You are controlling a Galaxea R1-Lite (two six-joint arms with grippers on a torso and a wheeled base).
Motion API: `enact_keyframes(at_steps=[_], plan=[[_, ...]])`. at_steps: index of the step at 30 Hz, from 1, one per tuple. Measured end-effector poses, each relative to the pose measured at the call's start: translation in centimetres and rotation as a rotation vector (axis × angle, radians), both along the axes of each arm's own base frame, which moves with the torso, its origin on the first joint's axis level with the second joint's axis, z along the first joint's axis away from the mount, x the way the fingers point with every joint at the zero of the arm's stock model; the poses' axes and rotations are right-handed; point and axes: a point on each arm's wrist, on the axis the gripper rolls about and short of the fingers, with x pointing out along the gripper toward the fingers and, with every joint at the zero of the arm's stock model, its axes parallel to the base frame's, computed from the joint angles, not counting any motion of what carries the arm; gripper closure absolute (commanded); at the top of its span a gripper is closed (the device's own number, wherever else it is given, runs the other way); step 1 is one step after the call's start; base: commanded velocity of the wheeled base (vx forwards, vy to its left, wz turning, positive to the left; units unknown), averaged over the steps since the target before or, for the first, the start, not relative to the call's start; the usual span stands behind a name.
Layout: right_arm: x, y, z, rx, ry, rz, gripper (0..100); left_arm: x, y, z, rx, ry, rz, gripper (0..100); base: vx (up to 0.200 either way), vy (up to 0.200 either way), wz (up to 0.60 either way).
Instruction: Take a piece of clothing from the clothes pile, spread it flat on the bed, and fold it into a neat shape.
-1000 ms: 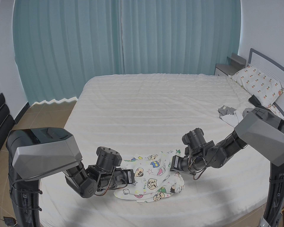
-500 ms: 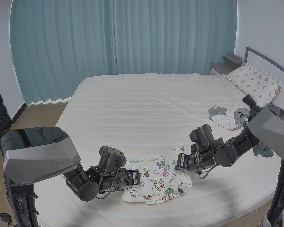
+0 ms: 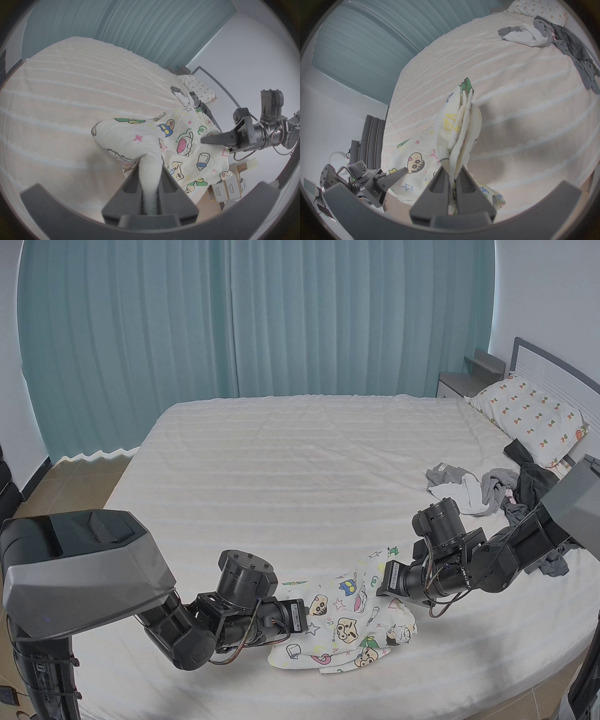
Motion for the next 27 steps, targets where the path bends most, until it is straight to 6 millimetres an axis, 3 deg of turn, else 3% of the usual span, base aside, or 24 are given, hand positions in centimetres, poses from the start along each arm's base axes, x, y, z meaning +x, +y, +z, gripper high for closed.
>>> enact_keyframes(at_steps=[8, 27], plan=[[-0.16, -0.11, 0.05, -0.001, 0.001, -0.001, 100, -0.09, -0.12, -0.11, -0.001, 0.002, -0.002, 100, 0.0, -0.05, 0.0], [-0.18, -0.08, 0.06, -0.002, 0.001, 0.001, 100, -0.19, -0.09, -0.19, -0.021, 0.025, 0.02, 100, -0.189, 0.0, 0.0]])
